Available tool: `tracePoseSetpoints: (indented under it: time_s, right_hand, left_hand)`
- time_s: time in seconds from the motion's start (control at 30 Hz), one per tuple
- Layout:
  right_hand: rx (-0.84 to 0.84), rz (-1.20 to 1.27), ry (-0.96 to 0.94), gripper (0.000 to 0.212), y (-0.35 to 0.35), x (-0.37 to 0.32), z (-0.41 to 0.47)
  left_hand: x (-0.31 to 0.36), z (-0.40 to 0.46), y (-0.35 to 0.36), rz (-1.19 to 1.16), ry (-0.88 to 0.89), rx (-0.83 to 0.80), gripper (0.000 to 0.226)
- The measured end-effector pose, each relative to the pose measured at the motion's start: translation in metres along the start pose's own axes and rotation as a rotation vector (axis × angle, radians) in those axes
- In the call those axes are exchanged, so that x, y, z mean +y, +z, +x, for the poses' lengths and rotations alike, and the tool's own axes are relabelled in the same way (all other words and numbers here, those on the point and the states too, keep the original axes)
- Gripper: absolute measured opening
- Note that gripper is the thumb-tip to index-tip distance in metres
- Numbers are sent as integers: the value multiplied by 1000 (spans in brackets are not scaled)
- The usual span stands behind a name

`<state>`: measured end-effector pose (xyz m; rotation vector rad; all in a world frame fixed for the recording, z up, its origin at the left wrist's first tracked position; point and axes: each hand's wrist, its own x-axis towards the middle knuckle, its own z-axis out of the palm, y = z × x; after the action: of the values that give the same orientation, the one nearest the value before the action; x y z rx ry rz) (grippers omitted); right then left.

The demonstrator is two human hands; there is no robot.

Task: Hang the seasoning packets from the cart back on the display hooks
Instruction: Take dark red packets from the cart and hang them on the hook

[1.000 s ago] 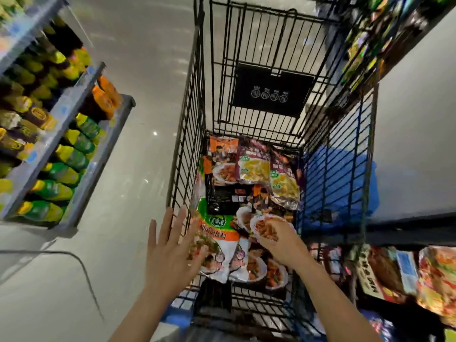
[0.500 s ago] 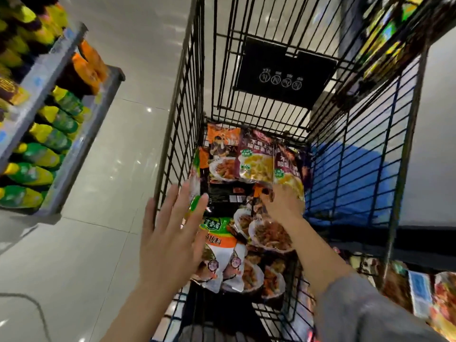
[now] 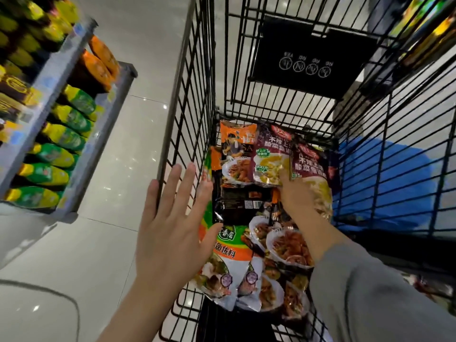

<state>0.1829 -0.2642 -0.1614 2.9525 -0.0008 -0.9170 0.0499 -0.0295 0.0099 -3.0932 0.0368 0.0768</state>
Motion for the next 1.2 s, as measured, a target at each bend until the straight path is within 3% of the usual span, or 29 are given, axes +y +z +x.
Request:
tracePoseSetpoints:
  time_s: [0.13, 0.23, 0.47, 0.57, 0.63, 0.77, 0.83, 0.9, 1.0, 1.13, 1.2]
  right_hand:
    - [57, -193, -109, 48, -11, -1, -2]
    - [90, -137, -134, 28, -14, -2, -15]
    - [31, -18, -182, 21, 4, -33, -95]
    - [-38, 156, -136, 19, 35, -57, -142]
    - [-3, -21, -211, 9, 58, -73, -170]
    - [-111, -65, -207, 41, 87, -81, -188]
    - [-122, -20, -261, 47, 73, -75, -183]
    - [-198, 180, -303, 36, 55, -63, -174]
    - [-340, 547, -193, 32, 31, -36, -155]
    - [-66, 517, -91, 41, 11, 3, -104]
    - [-16, 442, -94, 46, 5, 15, -70]
  left_hand:
    - [0, 0, -1, -18, 9, 5, 65]
    - [1, 0, -2, -21, 16, 6, 63]
    - [1, 0, -7, -26, 17, -42, 61]
    - [1, -2, -8, -17, 49, -51, 59]
    - [2, -4, -7, 5, 64, -67, 58]
    - [3, -5, -6, 35, 87, -87, 55]
    - [2, -5, -7, 46, 90, -92, 53]
    - [3, -5, -8, 52, 91, -100, 52]
    - [1, -6, -9, 61, 105, -123, 49]
    - [0, -6, -8, 37, 121, -99, 43]
    - [0, -5, -7, 39, 119, -84, 43]
